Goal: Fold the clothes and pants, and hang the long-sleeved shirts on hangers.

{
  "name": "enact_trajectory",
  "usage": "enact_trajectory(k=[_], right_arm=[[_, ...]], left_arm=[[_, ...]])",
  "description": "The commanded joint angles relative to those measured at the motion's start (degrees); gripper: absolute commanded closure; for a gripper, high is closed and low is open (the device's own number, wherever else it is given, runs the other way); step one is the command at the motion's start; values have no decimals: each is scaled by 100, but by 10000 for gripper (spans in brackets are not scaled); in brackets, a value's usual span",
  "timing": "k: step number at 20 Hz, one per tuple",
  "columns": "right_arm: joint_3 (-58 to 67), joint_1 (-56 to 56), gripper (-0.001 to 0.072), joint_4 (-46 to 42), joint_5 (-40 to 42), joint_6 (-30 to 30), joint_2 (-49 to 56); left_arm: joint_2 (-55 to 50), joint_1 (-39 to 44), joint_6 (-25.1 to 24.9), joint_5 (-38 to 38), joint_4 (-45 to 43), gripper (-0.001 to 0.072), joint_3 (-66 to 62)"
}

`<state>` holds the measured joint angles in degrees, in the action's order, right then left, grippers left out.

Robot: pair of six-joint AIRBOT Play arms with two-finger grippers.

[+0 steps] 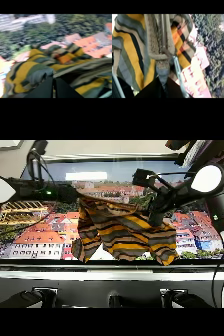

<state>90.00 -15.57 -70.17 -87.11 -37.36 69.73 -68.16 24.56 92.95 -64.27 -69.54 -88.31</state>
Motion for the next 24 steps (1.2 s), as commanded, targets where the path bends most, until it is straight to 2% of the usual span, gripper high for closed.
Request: enact_trajectory(k=[1,5,6,8,9,12,15,19,21,24], right_arm=[[-2,-4,691,269,267,-83,63],[-2,-4,691,264,271,-151,61],[-2,-4,691,262,243,-149,61],[-2,-4,691,245,184,-142,61],[-2,-4,691,240,173,-138,61],[-2,-4,691,199,212,98,63],[-2,-4,691,203,428,444,63],[-2,-4,690,271,442,909,166],[-2,-4,690,420,389,1241,260],[-2,-4,690,490,251,1843,407]], left_arm=[[-44,621,57,293,422,689,4],[-411,1237,203,393,417,687,20],[-503,1285,203,393,417,631,17],[-549,1222,227,389,348,42,11],[-483,1088,201,378,330,-13,-2],[7,358,-297,232,332,-13,0],[564,-678,-1248,-232,334,-13,46],[861,-1784,-3062,-284,435,-13,487],[800,-1832,-4072,-256,673,-13,859],[667,-1784,-5278,-299,1552,-13,1491]])
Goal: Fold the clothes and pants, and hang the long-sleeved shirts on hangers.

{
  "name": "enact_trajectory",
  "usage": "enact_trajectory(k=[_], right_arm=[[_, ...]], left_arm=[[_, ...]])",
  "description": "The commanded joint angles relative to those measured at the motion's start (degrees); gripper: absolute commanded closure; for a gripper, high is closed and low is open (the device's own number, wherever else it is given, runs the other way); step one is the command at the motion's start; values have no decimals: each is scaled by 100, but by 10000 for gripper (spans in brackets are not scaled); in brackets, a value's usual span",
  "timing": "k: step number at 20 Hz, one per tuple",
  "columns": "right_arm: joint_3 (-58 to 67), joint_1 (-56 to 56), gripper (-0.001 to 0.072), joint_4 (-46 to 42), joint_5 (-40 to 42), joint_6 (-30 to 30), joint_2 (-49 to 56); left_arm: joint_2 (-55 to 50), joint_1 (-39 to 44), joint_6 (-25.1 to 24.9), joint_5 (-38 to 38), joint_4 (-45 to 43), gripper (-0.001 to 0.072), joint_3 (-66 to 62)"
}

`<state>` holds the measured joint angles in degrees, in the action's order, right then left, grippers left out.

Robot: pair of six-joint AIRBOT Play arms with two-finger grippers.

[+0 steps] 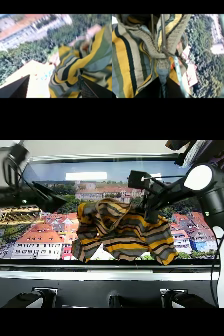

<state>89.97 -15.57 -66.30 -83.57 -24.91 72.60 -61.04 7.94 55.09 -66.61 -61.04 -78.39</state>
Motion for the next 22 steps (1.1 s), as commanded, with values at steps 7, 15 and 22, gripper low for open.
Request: enact_trajectory(k=[7,15,22], right_arm=[[0,-4,690,144,-162,785,437],[0,-4,690,289,-365,780,437],[0,-4,688,437,-487,688,435]], left_arm=[[-365,293,-3871,-625,1204,-9,1099],[-815,656,-3886,-136,1290,200,1097],[-872,656,-3884,212,1290,688,1097]])
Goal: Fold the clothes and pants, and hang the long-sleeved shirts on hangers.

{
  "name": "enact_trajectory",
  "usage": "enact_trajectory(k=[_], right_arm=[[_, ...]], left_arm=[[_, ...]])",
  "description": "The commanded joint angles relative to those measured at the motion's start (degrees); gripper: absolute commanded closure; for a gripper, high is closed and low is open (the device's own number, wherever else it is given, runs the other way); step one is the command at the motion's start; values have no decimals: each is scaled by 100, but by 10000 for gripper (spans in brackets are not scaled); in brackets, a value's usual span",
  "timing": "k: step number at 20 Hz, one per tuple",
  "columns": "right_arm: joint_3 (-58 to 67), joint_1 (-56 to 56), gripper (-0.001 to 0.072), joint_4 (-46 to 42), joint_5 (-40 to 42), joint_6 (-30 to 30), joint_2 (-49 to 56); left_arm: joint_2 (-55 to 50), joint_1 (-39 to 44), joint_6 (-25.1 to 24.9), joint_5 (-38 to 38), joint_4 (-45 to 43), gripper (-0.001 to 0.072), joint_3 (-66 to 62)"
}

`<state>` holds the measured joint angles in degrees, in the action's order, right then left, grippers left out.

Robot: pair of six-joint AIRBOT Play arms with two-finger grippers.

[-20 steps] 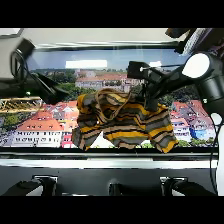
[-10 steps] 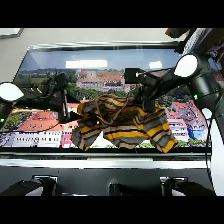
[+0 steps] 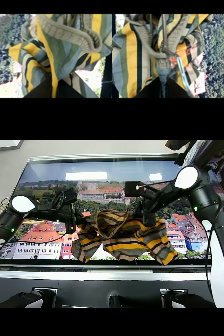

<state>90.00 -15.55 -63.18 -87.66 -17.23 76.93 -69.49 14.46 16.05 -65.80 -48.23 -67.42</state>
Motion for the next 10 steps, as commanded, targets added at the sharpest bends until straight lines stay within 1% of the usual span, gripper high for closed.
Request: enact_trajectory(k=[1,2,3,4,5,6,7,8,9,10], right_arm=[[0,-7,687,125,-46,-192,-2],[0,-7,686,120,-2,-339,-4],[0,-7,661,105,35,-518,-4],[0,-7,544,103,98,-699,-4],[0,-7,426,103,195,-1005,-17],[0,-4,425,103,260,-1458,-57],[4,15,429,98,271,-1777,-116],[4,50,447,52,238,-1915,-188],[4,76,443,-109,146,-2072,-275],[4,122,413,-352,70,-2166,-376]], left_arm=[[-26,4,20,131,9,688,-2],[-26,4,17,133,9,689,0],[-26,4,20,133,9,689,-2],[-24,4,17,133,9,689,-4],[-15,4,15,138,9,689,-7],[-7,4,15,140,9,689,-7],[-2,4,15,140,9,690,-9],[-2,4,15,138,9,690,-11],[-2,4,15,140,9,690,-13],[-2,4,15,140,11,690,-13]])
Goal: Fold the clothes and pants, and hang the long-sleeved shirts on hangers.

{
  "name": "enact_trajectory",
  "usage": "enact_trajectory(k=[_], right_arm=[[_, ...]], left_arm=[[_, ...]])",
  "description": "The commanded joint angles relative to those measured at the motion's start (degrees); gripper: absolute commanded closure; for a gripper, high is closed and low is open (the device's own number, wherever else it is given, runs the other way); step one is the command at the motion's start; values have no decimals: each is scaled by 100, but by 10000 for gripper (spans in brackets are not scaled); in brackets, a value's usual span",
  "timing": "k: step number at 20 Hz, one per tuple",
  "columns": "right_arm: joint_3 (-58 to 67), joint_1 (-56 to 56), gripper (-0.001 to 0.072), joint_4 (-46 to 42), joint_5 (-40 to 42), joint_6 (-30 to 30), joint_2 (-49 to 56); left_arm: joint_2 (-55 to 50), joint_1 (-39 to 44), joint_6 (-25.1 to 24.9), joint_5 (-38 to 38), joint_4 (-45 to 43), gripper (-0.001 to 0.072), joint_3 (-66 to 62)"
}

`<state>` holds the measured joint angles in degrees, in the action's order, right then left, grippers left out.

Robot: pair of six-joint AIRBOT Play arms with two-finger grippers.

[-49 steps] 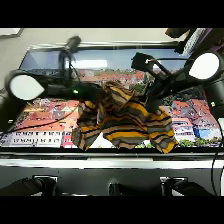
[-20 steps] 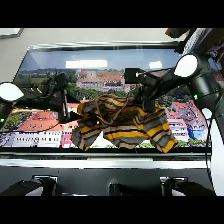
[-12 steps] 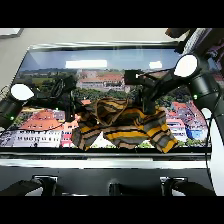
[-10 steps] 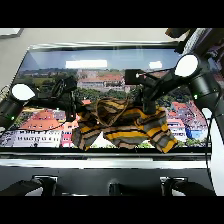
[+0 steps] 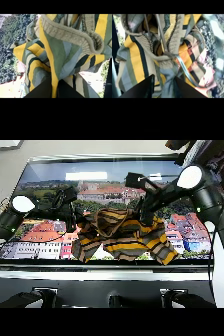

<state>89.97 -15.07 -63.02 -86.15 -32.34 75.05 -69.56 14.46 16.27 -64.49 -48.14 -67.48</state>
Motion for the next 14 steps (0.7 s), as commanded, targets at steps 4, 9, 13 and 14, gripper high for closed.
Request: enact_trajectory(k=[4,9,13,14], right_arm=[[4,916,346,-463,-313,-737,-706],[-378,2747,155,411,-243,-33,-868],[-1506,3010,156,540,205,730,-831],[-1792,3010,156,708,409,881,-820]], left_arm=[[24,4,-92,7,22,690,-13],[160,4,-155,7,85,690,-13],[219,7,-249,7,240,690,-13],[258,4,-262,4,321,690,-13]])
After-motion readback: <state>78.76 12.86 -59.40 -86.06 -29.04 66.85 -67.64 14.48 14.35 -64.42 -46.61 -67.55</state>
